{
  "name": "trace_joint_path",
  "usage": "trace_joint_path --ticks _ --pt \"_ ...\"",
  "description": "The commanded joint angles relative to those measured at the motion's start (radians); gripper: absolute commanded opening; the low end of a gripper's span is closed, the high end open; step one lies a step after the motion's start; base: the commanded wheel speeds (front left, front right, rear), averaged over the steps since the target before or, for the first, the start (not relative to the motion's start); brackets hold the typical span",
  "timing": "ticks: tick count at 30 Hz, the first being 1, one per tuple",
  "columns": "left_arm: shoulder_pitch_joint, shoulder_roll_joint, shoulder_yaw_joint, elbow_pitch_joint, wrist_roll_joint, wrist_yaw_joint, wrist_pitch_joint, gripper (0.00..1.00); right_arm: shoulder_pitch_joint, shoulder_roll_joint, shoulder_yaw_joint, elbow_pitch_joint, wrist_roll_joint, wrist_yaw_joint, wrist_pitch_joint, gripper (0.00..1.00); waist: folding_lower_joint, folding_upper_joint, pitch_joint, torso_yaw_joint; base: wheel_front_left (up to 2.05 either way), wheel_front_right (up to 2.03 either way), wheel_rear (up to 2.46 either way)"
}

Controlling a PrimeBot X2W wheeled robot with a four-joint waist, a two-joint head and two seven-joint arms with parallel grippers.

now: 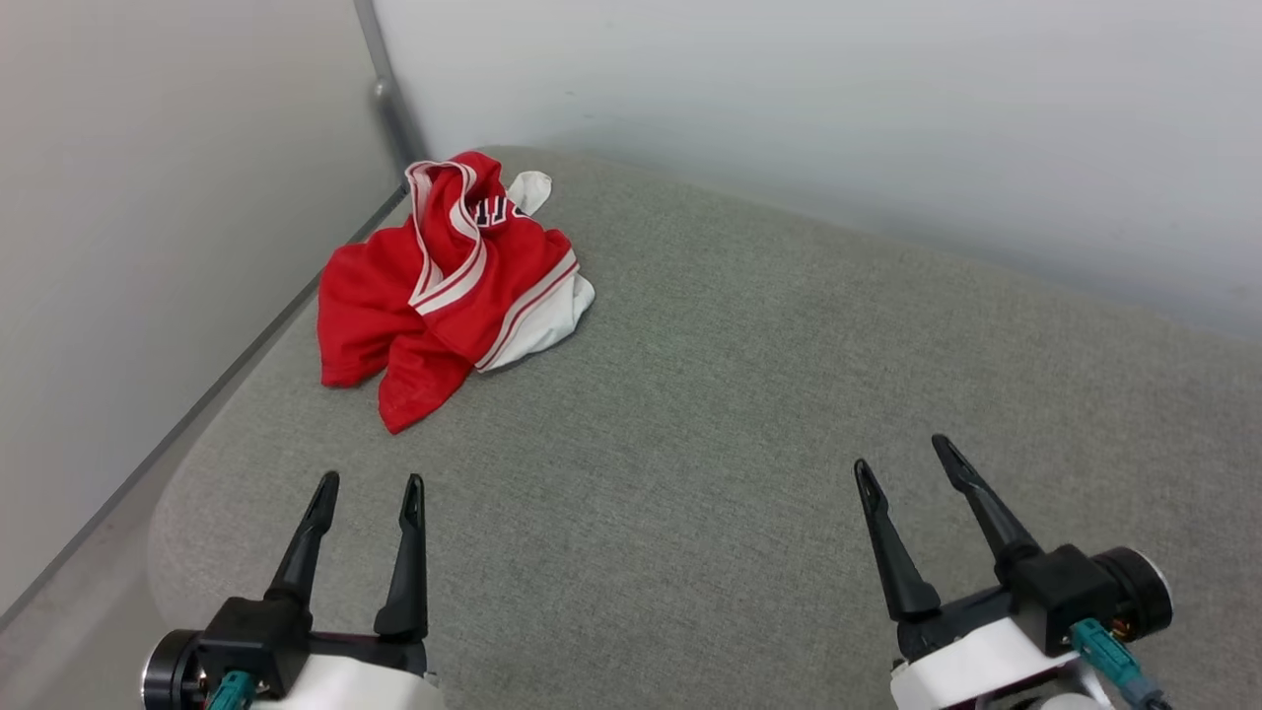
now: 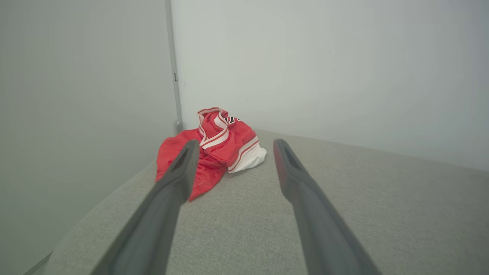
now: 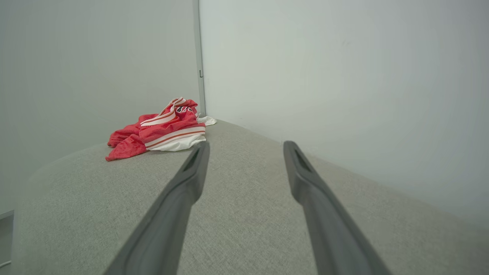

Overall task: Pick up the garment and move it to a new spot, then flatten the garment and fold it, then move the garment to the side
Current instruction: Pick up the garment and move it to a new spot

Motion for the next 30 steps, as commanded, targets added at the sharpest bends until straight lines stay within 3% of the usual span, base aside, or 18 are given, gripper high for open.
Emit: trace_joint_path --ticks 1,5,10,14,23,30 --pt "-0.032 0.000 0.002 0.013 0.001 -0.006 -0.003 1.00 -0.025 0.001 -0.004 -0.012 -0.015 0.000 -0.002 1.00 0.0000 0.0000 0.049 -0.032 0.00 0.00 0.00" --pt "-0.106 0.039 -0.031 0.074 0.025 -0.014 -0.002 1.00 -0.053 0.001 -0.015 -0.026 -0.047 0.000 -0.002 1.00 0.0000 0.0000 0.127 -0.070 0.00 0.00 0.00" --pt "-0.237 0.112 -0.038 0.166 -0.024 -0.017 -0.002 1.00 -0.079 0.000 -0.017 -0.061 -0.095 0.000 0.012 1.00 0.0000 0.0000 0.215 -0.113 0.00 0.00 0.00" --pt "-0.406 0.245 -0.087 0.287 -0.122 -0.017 0.040 1.00 -0.105 0.000 -0.022 -0.107 -0.130 0.000 0.033 1.00 0.0000 0.0000 0.295 -0.157 0.00 0.00 0.00" --pt "-0.730 0.605 -0.265 0.394 -0.518 -0.018 0.459 1.00 -0.140 -0.001 -0.036 -0.174 -0.171 0.000 0.052 1.00 0.0000 0.0000 0.436 -0.241 0.00 0.00 0.00" --pt "-0.855 0.777 -0.365 0.425 -0.792 -0.018 0.753 1.00 -0.163 -0.003 -0.039 -0.188 -0.177 0.000 0.043 1.00 0.0000 0.0000 0.516 -0.289 0.00 0.00 0.00"
